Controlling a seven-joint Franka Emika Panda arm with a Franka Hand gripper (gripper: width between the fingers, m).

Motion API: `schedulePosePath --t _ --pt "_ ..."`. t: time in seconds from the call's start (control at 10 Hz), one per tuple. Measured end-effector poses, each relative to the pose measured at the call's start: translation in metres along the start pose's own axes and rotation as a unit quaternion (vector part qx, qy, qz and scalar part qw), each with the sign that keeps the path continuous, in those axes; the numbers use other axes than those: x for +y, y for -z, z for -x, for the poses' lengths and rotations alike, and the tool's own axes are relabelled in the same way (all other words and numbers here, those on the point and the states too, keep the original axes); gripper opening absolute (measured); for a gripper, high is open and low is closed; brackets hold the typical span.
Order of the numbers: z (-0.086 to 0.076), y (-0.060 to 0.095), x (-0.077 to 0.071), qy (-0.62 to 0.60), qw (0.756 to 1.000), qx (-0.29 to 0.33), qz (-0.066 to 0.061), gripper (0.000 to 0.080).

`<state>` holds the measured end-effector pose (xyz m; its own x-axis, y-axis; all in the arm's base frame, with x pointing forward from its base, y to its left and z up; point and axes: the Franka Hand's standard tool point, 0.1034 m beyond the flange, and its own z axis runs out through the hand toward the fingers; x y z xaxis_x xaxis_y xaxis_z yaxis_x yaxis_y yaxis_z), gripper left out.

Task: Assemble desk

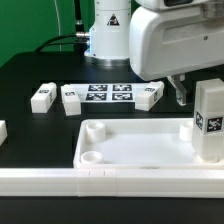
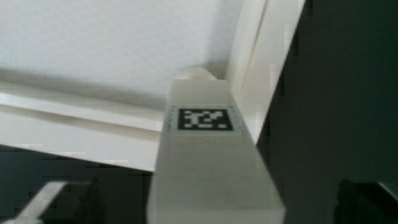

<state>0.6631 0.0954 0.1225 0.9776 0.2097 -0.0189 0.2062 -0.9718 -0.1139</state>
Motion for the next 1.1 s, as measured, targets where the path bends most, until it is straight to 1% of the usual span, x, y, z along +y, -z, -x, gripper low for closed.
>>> schedulePosePath --t 0.2,0.3,0.4,0.5,0.6,1.0,1.1 --pt "0.0001 -0.0002 0.0009 0.001 1.000 0.000 0.000 0.0649" --pt "0.0002 -0.0004 0.0010 0.001 1.000 0.000 0.000 0.0522" --pt "0.0001 -0.0005 0.0008 0.001 1.000 0.000 0.000 0.0522" --pt "0.0001 -0.0006 0.0009 0.001 1.000 0.000 0.000 0.0384" --pt "0.0002 -0.0005 0.0020 0.000 1.000 0.000 0.001 0.0289" --pt "0.0002 -0.0005 0.0023 -0.010 1.000 0.000 0.001 0.0289" --pt "0.0001 -0.0006 0.0023 -0.031 1.000 0.001 0.000 0.0289"
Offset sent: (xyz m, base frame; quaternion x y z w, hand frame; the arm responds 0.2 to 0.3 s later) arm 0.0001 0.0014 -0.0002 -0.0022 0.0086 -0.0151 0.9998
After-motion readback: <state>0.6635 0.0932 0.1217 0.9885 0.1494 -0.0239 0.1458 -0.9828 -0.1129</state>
